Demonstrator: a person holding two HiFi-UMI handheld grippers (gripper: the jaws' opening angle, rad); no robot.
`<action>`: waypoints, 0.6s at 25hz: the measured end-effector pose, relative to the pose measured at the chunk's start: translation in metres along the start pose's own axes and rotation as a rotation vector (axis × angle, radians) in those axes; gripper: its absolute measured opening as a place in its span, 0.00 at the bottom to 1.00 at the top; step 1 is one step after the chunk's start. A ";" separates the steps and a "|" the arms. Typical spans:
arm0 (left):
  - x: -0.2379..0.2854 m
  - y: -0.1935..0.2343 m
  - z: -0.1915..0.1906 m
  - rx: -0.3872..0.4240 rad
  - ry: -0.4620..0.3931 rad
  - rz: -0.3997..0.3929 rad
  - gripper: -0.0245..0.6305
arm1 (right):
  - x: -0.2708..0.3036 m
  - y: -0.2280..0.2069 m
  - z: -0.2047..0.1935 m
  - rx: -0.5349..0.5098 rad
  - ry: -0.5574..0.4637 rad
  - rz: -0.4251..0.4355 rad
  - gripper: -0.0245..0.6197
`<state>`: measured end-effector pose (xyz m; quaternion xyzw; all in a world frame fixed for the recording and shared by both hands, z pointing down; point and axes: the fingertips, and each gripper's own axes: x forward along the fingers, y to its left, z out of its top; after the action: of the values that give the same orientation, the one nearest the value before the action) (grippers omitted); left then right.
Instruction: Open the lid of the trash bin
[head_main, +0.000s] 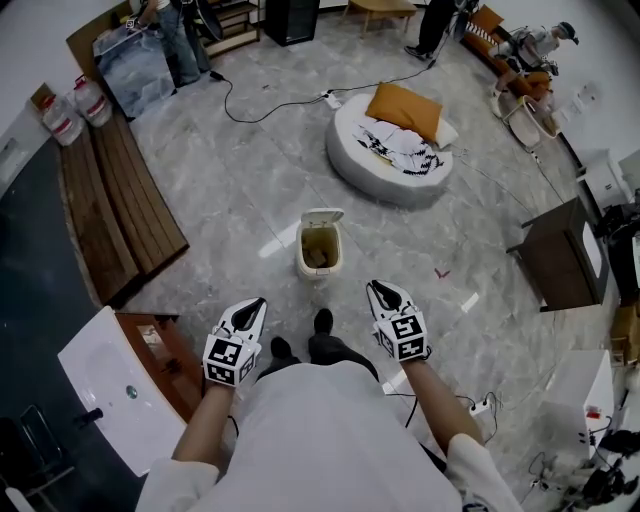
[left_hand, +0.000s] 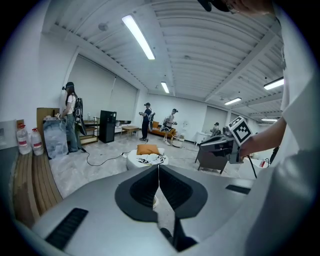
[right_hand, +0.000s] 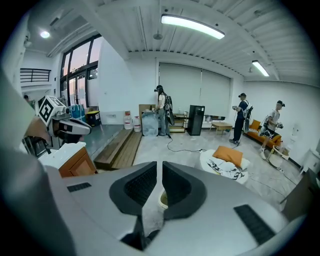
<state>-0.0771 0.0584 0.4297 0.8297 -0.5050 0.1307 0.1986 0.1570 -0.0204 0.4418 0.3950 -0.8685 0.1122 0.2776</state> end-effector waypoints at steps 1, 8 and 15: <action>0.000 -0.002 0.001 0.001 -0.001 -0.001 0.07 | -0.004 -0.003 0.001 0.002 -0.003 -0.004 0.11; 0.011 -0.019 0.013 -0.012 -0.017 0.013 0.07 | -0.014 -0.025 0.000 -0.013 -0.013 0.000 0.11; 0.025 -0.038 0.033 -0.007 -0.045 0.040 0.07 | -0.028 -0.047 0.016 0.000 -0.088 0.033 0.11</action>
<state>-0.0315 0.0390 0.4035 0.8214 -0.5264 0.1141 0.1873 0.2007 -0.0402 0.4112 0.3853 -0.8862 0.0992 0.2374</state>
